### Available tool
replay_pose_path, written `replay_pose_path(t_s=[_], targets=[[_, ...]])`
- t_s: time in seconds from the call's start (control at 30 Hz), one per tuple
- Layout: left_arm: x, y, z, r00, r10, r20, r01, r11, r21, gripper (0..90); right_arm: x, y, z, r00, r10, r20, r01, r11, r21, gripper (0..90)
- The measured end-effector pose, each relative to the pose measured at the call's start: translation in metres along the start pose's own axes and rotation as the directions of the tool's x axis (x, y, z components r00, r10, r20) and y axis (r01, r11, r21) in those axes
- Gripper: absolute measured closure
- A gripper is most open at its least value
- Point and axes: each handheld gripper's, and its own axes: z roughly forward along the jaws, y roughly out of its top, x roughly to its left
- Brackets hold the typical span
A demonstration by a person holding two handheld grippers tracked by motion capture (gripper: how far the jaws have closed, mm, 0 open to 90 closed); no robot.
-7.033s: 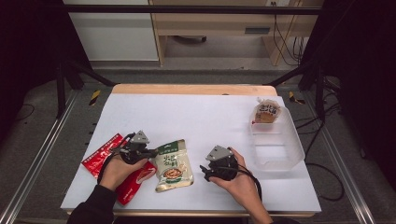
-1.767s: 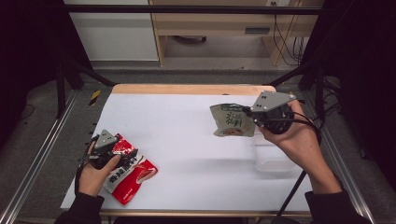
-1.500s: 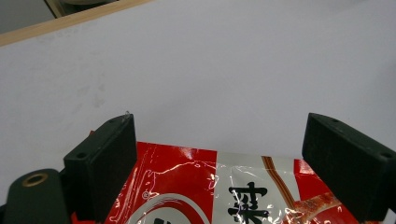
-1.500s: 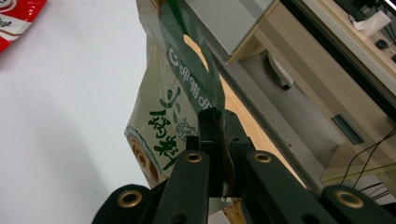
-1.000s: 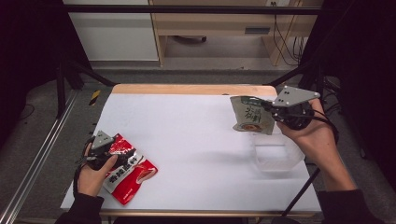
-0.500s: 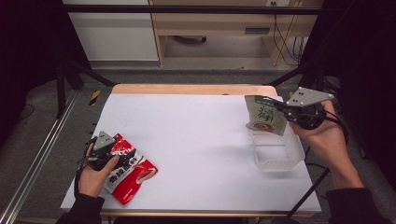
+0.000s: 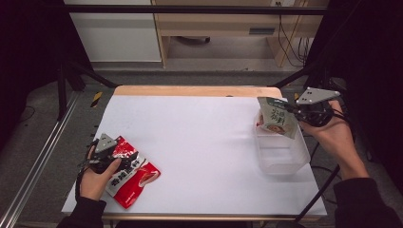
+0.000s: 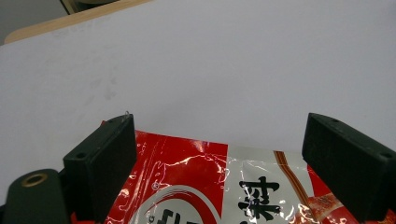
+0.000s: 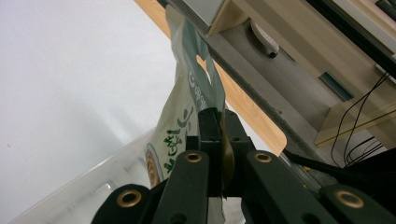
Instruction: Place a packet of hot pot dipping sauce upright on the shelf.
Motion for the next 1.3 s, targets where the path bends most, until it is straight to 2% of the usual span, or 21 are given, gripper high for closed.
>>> replay_pose_path(t_s=[0.3, 0.57, 0.9, 1.3], targets=[[-0.001, 0.000, 0.001, 1.0000, 0.003, 0.001, -0.003, 1.0000, 0.002, 10.2, -0.010, 0.001, 0.019, 0.9997, -0.009, -0.024, 0.009, 1.000, 0.013, 90.0], [-0.002, 0.000, 0.001, 1.0000, 0.008, 0.002, -0.008, 1.0000, 0.006, 10.2, -0.009, 0.008, 0.029, 0.9990, -0.028, -0.036, 0.028, 1.000, 0.005, 90.0], [-0.003, 0.000, 0.002, 0.9999, 0.013, 0.005, -0.013, 0.9999, 0.007, 10.2, -0.007, 0.009, 0.039, 0.9983, -0.024, -0.052, 0.024, 1.000, 0.007, 90.0], [-0.002, 0.001, 0.000, 0.9999, 0.010, 0.003, -0.010, 0.9999, 0.003, 10.2, -0.002, -0.011, 0.044, 0.9976, 0.023, -0.066, -0.022, 1.000, 0.010, 89.8]])
